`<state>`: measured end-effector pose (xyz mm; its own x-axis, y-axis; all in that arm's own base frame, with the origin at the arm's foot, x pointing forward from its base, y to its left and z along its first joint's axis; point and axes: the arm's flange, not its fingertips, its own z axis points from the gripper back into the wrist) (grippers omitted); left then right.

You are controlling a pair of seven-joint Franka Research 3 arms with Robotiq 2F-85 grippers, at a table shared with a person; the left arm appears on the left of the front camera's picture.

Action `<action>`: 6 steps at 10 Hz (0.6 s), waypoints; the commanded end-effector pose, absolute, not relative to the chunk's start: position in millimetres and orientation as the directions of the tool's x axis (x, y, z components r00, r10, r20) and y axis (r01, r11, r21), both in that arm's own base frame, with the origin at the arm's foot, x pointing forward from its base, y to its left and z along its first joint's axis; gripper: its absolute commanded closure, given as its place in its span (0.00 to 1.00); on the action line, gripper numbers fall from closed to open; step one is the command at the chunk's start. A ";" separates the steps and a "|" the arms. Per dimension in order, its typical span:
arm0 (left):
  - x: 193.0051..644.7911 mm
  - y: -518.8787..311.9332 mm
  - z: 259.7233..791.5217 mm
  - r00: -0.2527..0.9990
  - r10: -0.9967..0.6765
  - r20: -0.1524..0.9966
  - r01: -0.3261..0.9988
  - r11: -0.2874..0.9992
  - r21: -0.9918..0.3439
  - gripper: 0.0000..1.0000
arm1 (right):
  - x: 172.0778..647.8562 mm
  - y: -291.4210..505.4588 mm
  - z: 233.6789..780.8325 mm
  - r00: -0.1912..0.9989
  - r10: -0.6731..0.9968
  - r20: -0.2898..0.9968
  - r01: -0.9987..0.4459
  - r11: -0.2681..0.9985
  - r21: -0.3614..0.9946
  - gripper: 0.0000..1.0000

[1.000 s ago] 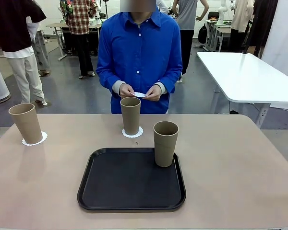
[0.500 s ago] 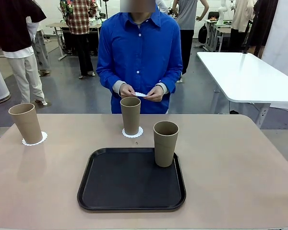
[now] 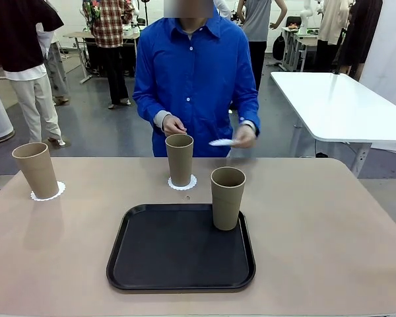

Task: Place coasters on the table and set cups on them.
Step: Take one Reusable plastic cup from the Flat Tray and place it on a coaster set by the human.

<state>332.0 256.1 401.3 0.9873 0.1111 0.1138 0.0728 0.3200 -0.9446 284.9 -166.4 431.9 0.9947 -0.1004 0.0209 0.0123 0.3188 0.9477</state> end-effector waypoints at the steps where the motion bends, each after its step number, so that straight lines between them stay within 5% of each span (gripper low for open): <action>1: 331.9 255.7 401.9 0.986 0.120 0.112 0.070 0.311 -0.948 0.00 | 284.2 -165.9 432.4 0.995 -0.098 0.027 0.004 0.309 0.951 0.00; 6: 331.9 255.7 401.9 0.986 0.120 0.112 0.070 0.311 -0.948 0.00 | 284.2 -165.9 432.4 0.995 -0.098 0.027 0.004 0.309 0.951 0.00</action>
